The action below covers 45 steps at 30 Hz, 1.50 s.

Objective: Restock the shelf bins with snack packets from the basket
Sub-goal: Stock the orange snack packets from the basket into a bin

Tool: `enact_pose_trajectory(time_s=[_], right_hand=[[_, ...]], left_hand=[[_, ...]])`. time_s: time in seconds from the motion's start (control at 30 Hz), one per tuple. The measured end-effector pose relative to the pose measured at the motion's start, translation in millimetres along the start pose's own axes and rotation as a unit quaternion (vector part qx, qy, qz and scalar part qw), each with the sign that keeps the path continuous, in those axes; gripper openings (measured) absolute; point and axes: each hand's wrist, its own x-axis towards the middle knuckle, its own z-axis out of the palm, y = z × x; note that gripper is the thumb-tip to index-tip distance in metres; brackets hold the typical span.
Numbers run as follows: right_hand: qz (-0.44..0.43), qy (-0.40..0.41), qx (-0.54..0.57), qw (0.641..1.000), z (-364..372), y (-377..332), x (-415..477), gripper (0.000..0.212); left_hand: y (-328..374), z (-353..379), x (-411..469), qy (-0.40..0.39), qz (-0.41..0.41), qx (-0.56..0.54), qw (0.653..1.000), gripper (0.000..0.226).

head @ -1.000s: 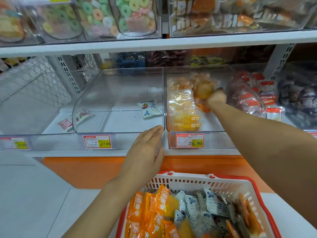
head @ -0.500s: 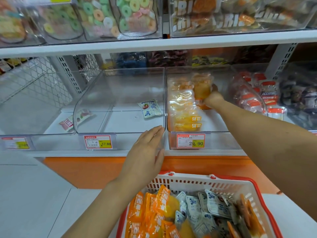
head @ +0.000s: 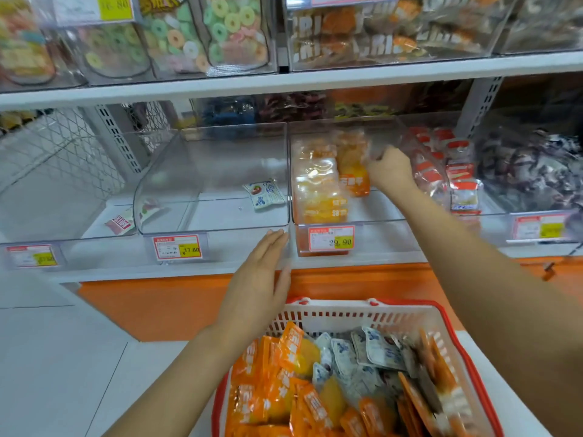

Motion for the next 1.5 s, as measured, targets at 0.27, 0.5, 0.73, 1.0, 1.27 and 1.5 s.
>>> enact_pose_trajectory(time_s=[0.27,0.5,0.73,1.0,1.27,1.5], right_hand=[[-0.068,-0.157,-0.031,0.985,-21.8,42.4,-147.5,0.048],[0.050,-0.384,-0.317,0.866,16.4,149.8,-234.7,0.040],[0.072,-0.405,-0.433,0.802,46.1,176.1,-287.4,0.030],[-0.102,-0.367,-0.356,0.853,40.6,120.3,-270.2,0.035],[-0.313,-0.316,0.067,0.893,11.8,56.6,-252.8,0.027],[-0.034,-0.186,0.282,0.941,-36.5,40.4,-215.5,0.045]], left_hand=[[-2.3,57.3,-61.8,-0.194,-0.033,0.028,0.980,0.027],[-16.4,81.7,-123.5,-0.458,-0.083,0.089,0.880,0.031],[-13.8,80.0,-121.7,-0.506,-0.121,0.065,0.851,0.030],[-2.2,77.7,-101.2,-0.449,-0.219,-0.102,0.860,0.037],[14.3,41.1,-56.5,-0.216,-0.458,-0.584,0.635,0.032],[30.6,-6.0,-27.5,-0.275,-0.285,-0.437,0.807,0.023]])
